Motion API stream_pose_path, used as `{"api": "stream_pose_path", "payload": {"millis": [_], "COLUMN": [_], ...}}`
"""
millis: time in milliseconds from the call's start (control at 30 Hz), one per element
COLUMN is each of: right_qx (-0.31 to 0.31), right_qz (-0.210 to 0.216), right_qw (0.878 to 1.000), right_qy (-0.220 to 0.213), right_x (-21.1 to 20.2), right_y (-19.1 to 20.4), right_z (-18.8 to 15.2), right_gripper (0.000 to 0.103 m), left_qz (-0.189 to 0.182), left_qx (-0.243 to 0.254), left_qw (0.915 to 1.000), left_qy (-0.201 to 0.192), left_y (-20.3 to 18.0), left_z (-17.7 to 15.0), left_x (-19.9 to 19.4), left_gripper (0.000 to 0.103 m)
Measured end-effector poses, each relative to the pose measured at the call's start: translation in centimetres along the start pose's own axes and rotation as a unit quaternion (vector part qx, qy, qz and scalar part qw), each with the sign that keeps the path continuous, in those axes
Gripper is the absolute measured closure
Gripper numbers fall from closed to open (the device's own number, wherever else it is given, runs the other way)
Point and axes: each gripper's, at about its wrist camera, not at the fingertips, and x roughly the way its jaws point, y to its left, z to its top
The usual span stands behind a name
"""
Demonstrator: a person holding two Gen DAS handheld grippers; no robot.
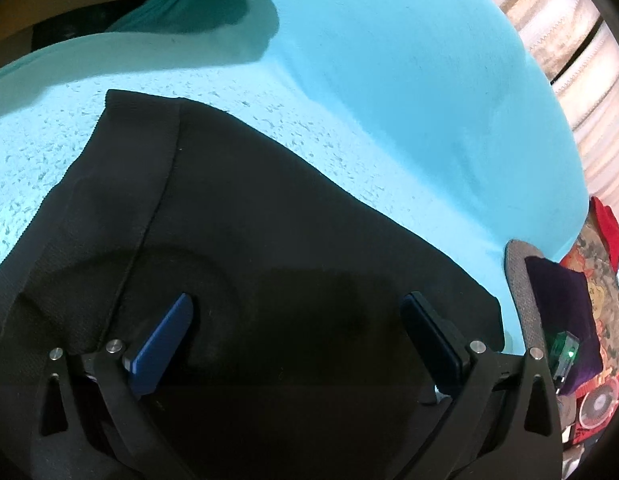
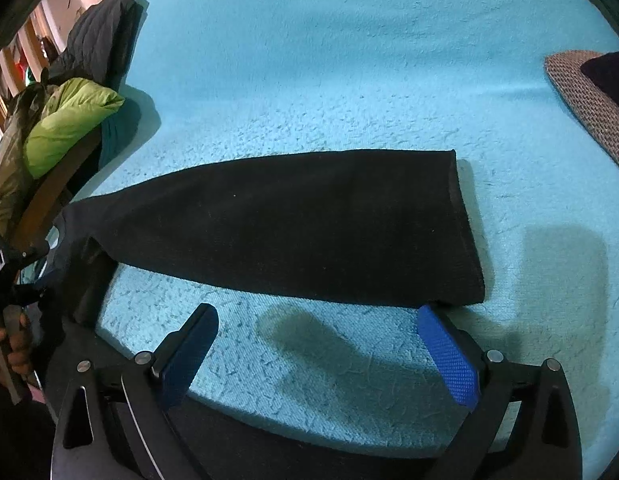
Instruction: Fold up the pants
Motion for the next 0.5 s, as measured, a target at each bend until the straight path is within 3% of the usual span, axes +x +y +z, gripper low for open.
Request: {"api": "stream_pose_path", "payload": {"millis": [100,233,267,400,500], "right_qx": [-0.005,-0.017,-0.018,-0.024,-0.028], "right_qz": [-0.005,-0.02,-0.021,-0.029,-0.032], "right_qw": [1.0,1.0,1.0,0.999,0.999], "right_qy": [0.0,0.001,0.001,0.004,0.006], "right_x": [0.0,0.1,0.1,0.3,0.3], "right_y": [0.1,0.6,0.6,0.8,0.9], "right_z": [0.0,-0.1,-0.1,-0.1,-0.2], "right_gripper": [0.002,0.003,0.003,0.003,0.002], "left_qz": [-0.012,-0.075,-0.075,0.016,0.043], "left_qx": [-0.015,-0.061,-0.058,0.035,0.079], "left_qw": [0.9998,0.9951,0.995,0.9977,0.9937], "left_qy": [-0.005,-0.022,-0.03,-0.056,-0.067], "left_y": [0.5,2.2,2.5,2.0,1.7], "left_z": [0.1,1.1,1.4,2.9,3.6], "left_x": [-0.4,-2.1,-2.5,-3.4,-3.1], "left_gripper": [0.0,0.0,0.0,0.0,0.0]}}
